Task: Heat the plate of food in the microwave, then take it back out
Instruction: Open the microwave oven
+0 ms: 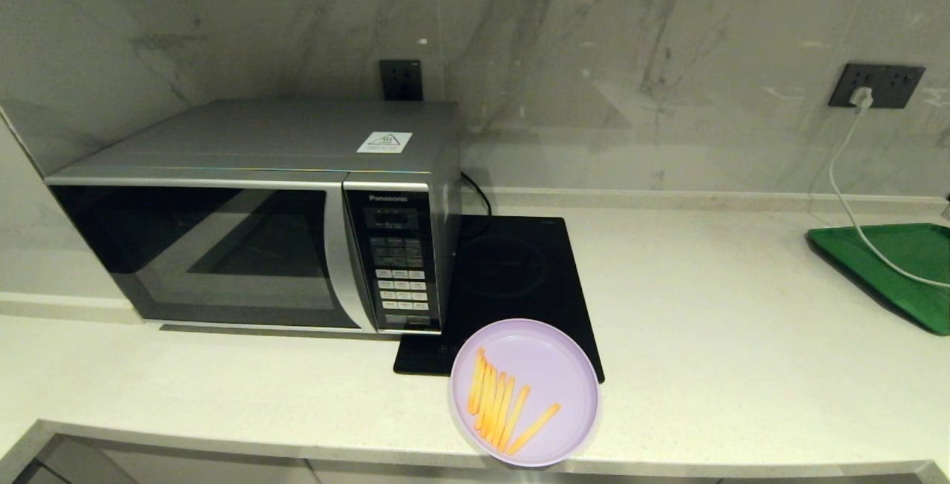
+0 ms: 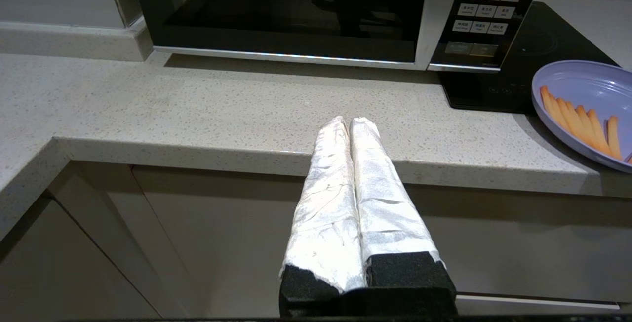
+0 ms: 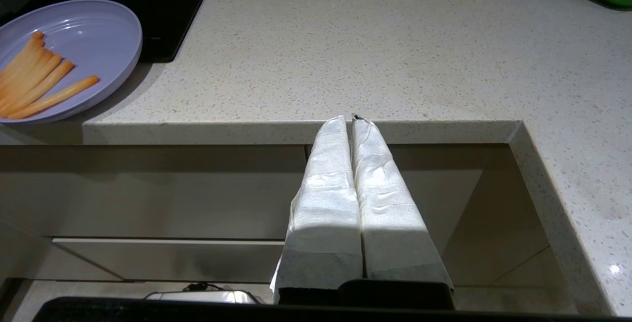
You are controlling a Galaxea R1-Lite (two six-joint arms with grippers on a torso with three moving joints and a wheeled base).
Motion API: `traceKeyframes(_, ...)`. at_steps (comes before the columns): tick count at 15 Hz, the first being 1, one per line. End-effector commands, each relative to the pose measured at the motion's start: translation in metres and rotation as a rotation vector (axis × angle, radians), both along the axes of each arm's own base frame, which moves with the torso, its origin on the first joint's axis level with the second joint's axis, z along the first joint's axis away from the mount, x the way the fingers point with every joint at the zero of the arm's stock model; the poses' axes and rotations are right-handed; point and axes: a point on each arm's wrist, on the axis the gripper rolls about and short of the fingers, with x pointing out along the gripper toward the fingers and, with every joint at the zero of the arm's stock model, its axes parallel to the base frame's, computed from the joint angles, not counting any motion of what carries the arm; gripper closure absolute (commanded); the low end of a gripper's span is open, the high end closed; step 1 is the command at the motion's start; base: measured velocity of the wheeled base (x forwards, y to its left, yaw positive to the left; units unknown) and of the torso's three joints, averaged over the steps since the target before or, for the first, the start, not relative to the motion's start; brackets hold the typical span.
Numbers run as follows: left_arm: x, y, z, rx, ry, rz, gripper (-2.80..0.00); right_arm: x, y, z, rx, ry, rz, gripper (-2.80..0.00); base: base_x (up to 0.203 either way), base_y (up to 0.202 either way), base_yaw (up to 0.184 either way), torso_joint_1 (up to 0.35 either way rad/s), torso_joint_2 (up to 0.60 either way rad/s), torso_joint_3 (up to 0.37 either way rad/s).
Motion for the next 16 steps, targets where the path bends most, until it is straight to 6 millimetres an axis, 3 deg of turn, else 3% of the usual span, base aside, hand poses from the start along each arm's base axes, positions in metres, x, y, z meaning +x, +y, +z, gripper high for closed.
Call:
traceKeyframes(1,0.0,0.0,0.0,-0.004,-0.002,0.001,0.0,0.0,0.0,0.0,0.001,0.0,0.0,0.0,0.0,0.0,0.0,0.0,0.0,0.0)
traceKeyframes(9,-0.002,0.0,0.005,0.076,-0.004,-0.021,0.0,0.0,0.0,0.0,0.001,0.002,0.0,0.0,0.0,0.0,0.0,0.0,0.0,0.0)
traceKeyframes(11,-0.007,-0.002,0.035,0.086,-0.057,-0.078,0.0,0.0,0.0,0.0,0.001,0.0,0.0,0.0,0.0,0.0,0.0,0.0,0.0,0.0)
traceKeyframes(14,-0.017,-0.003,0.104,0.093,-0.109,-0.168,0.0,0.0,0.0,0.0,0.001,0.001,0.0,0.0,0.0,0.0,0.0,0.0,0.0,0.0)
traceKeyframes(16,0.001,-0.004,0.14,0.08,-0.02,-0.298,0.0,0.0,0.0,0.0,0.001,0.001,0.0,0.0,0.0,0.0,0.0,0.0,0.0,0.0)
